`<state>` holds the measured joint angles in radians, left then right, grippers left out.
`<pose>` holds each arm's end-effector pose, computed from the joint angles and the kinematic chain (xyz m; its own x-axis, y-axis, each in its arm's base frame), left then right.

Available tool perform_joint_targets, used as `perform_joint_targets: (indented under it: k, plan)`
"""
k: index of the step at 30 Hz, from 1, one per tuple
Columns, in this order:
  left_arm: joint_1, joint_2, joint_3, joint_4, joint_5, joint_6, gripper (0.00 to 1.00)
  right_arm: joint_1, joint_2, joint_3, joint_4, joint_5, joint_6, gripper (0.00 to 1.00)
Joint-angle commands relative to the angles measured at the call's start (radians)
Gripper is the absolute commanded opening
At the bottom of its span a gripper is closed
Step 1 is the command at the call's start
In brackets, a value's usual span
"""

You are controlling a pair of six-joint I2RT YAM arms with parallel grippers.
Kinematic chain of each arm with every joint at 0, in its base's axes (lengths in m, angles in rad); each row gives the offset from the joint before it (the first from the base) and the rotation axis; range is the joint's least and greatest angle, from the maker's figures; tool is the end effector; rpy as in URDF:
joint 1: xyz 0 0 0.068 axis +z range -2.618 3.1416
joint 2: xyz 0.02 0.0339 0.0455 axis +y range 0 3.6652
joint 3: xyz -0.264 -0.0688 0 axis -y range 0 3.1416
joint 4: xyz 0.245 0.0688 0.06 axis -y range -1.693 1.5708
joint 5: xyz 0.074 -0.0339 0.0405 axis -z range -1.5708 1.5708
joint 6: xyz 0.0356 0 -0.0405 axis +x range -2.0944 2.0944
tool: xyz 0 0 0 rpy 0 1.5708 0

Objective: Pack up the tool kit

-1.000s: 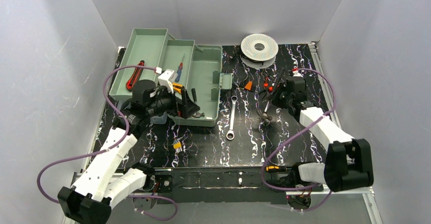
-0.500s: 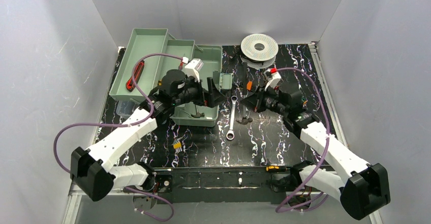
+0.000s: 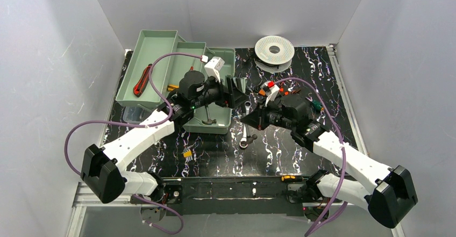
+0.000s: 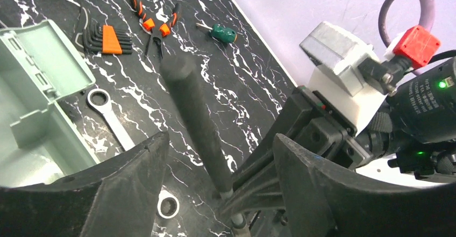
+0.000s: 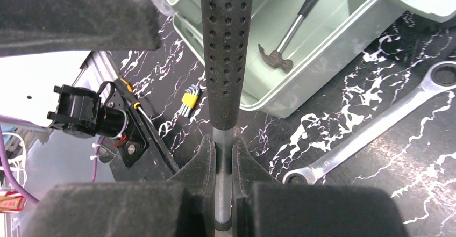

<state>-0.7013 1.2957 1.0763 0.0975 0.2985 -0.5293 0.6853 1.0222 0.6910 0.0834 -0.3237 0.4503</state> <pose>0.2283 -0.2065 0.3597 -0.5042 -0.2059 -0.8387 0.6779 0.5073 -0.5320 0.1771 0.1594 0.2894 -0.5360 0.0948 -0.8389 -0.6725 0.5527 0.4922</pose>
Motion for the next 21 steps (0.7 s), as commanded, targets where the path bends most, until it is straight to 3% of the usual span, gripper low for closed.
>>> perform_joint_targets:
  k: [1,4,6,7,9,12,20,21]
  plan:
    - [-0.009,0.007,0.027,0.042,0.015,0.006,0.62,0.035,0.017,0.054,0.114,-0.005,-0.030,0.01]
    - [-0.009,0.026,0.040,0.027,0.027,0.012,0.37,0.047,0.035,0.054,0.140,-0.011,-0.029,0.01]
    - [-0.009,0.024,0.049,0.012,0.025,0.031,0.08,0.052,0.039,0.057,0.140,0.002,-0.027,0.01]
    - [-0.008,0.018,0.055,-0.003,0.015,0.043,0.00,0.052,0.038,0.059,0.136,0.015,-0.027,0.08]
    - [-0.008,-0.001,0.076,-0.046,-0.028,0.084,0.00,0.053,0.031,0.054,0.130,0.044,-0.023,0.35]
    - [-0.007,-0.034,0.145,-0.177,-0.126,0.184,0.00,0.053,0.004,0.035,0.124,0.104,-0.016,0.64]
    - [-0.005,0.037,0.507,-0.566,-0.511,0.498,0.00,0.053,-0.121,-0.037,0.096,0.303,-0.024,0.67]
    - [-0.005,0.085,0.551,-0.600,-0.556,0.538,0.00,0.053,-0.138,-0.044,0.076,0.396,-0.019,0.65]
